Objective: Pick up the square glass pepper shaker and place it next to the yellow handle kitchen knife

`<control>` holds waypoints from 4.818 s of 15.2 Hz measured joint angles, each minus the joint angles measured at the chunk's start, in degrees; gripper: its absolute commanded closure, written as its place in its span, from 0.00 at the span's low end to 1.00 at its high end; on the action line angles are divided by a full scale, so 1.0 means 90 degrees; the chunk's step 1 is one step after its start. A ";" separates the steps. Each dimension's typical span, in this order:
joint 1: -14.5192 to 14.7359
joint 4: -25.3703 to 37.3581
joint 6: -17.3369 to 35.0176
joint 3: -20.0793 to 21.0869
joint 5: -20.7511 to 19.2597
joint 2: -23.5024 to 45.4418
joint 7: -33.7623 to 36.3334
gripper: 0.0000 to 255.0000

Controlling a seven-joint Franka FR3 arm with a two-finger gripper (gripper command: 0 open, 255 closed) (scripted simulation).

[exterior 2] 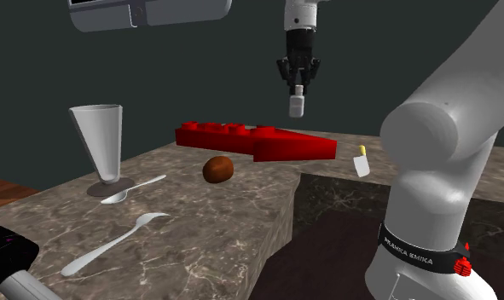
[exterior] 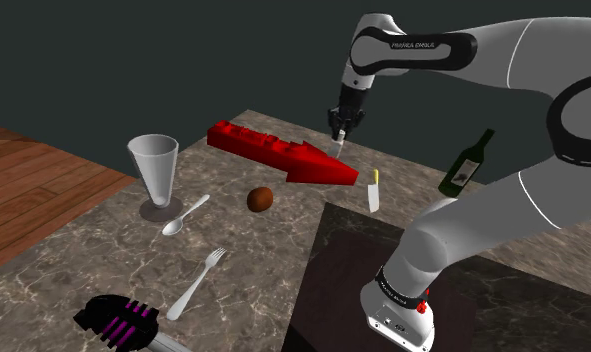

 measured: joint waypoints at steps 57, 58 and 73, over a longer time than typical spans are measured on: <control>-0.1119 -0.0529 0.2787 -0.4045 -0.0710 0.1862 -0.4566 1.00; -0.1119 -0.0531 0.2795 -0.4048 -0.0707 0.1867 -0.4570 1.00; -0.1183 -0.0123 0.2010 -0.3833 -0.0923 0.1413 -0.4386 0.00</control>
